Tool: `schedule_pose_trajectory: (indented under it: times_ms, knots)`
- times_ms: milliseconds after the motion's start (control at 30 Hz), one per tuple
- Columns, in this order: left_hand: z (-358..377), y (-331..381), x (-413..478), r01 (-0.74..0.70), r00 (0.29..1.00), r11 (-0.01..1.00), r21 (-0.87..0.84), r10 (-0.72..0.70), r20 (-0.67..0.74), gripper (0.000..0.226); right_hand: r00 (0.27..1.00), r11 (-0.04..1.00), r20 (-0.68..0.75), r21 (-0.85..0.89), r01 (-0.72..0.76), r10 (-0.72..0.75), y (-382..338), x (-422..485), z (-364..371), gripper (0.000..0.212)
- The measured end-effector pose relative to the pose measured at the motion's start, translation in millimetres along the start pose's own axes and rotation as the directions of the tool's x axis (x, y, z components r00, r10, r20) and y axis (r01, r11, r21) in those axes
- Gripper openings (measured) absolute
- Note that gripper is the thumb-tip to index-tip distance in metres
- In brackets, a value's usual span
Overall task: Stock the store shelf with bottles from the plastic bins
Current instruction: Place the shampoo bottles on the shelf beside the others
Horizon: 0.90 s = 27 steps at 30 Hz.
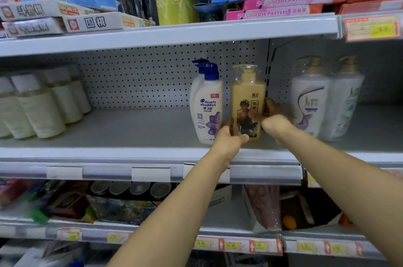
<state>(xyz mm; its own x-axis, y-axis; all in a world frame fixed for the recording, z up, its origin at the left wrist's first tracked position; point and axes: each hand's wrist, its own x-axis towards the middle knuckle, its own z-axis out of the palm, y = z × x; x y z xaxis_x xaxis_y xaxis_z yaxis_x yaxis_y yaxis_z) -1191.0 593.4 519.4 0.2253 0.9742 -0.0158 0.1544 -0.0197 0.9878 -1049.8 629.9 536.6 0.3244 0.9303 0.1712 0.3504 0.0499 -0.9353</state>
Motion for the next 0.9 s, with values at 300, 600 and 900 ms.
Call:
schedule_pose_trajectory:
  times_ms: [300,600,900]
  knots:
    - [-50.8,-28.8,-51.2,-0.054,0.998,0.943,-0.329,0.046,-0.03,0.038,0.916,0.975,-0.349,0.026,0.222,-0.199,5.2,-69.3,34.2,0.008]
    - [-163.4,-79.9,-104.9,0.038,0.994,0.925,-0.379,-0.073,-0.077,0.018,0.953,0.944,-0.034,0.129,0.303,-0.301,-5.5,-136.8,153.4,0.01]
    - [-298.2,-177.9,-140.6,0.224,0.894,0.866,-0.447,-0.365,-0.26,0.016,0.904,0.998,0.425,0.051,0.023,-0.043,19.3,-199.0,286.9,0.018]
